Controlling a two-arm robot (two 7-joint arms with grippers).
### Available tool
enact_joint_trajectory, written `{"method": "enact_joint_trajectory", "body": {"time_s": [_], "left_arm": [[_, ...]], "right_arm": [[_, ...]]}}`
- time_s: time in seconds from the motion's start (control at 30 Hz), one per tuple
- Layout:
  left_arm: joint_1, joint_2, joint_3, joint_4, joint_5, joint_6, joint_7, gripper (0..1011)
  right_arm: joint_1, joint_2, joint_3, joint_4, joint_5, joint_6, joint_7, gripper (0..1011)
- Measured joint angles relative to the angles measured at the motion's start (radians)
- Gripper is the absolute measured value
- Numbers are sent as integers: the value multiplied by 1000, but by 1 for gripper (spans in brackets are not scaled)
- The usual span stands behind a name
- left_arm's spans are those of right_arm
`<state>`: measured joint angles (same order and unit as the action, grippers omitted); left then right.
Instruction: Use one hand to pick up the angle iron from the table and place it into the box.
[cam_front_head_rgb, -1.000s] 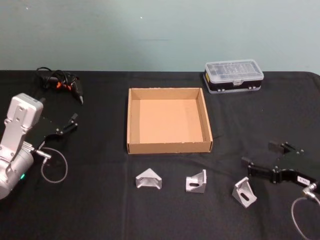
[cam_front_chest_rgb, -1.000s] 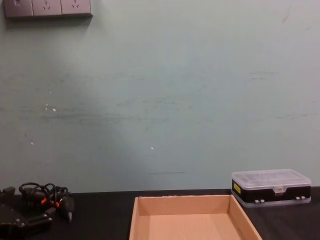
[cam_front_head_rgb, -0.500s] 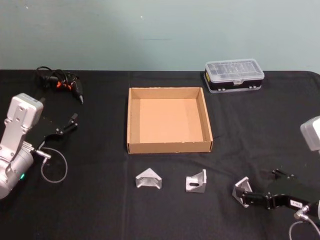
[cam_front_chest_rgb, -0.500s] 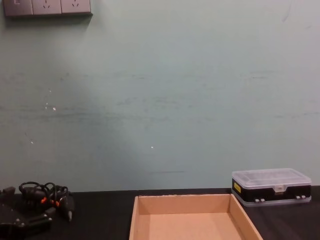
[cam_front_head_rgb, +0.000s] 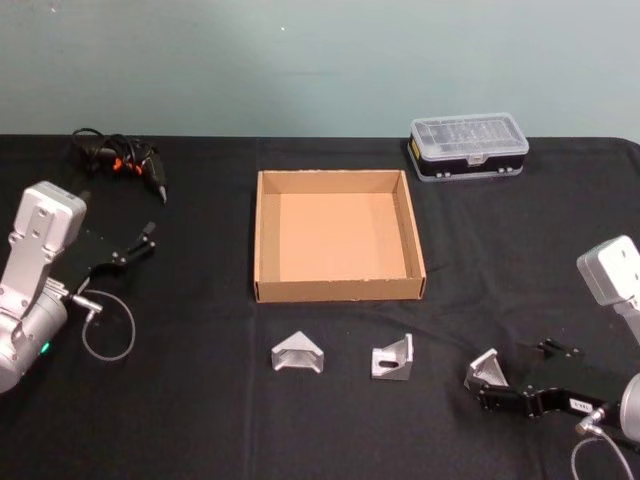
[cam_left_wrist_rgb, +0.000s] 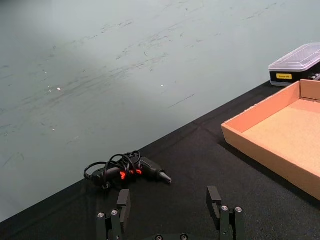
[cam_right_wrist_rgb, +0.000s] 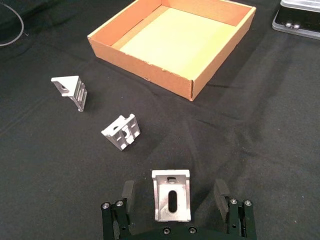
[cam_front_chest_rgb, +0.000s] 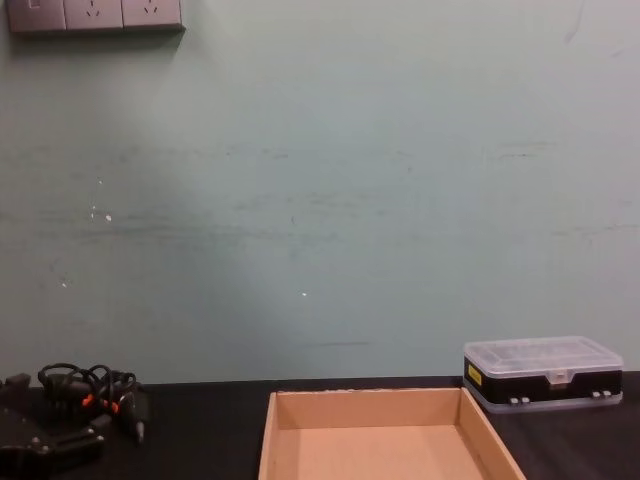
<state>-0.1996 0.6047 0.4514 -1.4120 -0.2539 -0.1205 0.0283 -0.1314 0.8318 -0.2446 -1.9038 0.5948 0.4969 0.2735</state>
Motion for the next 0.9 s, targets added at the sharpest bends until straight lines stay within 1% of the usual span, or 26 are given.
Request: {"method": "enact_joint_trajectory", "body": {"time_s": [0.33,0.57,0.9], "left_arm": [[0,0,0,0,0,0,0,1000],[0,0,0,0,0,0,0,1000],[0,0,0,0,0,0,0,1000]], "right_arm": [[37,-34,-33,35,-40,-2,15,1003],[52,-51,-41,50,-69,-5,23,1003],[63,-72,-45,63,-98,-8,34,1003]]}}
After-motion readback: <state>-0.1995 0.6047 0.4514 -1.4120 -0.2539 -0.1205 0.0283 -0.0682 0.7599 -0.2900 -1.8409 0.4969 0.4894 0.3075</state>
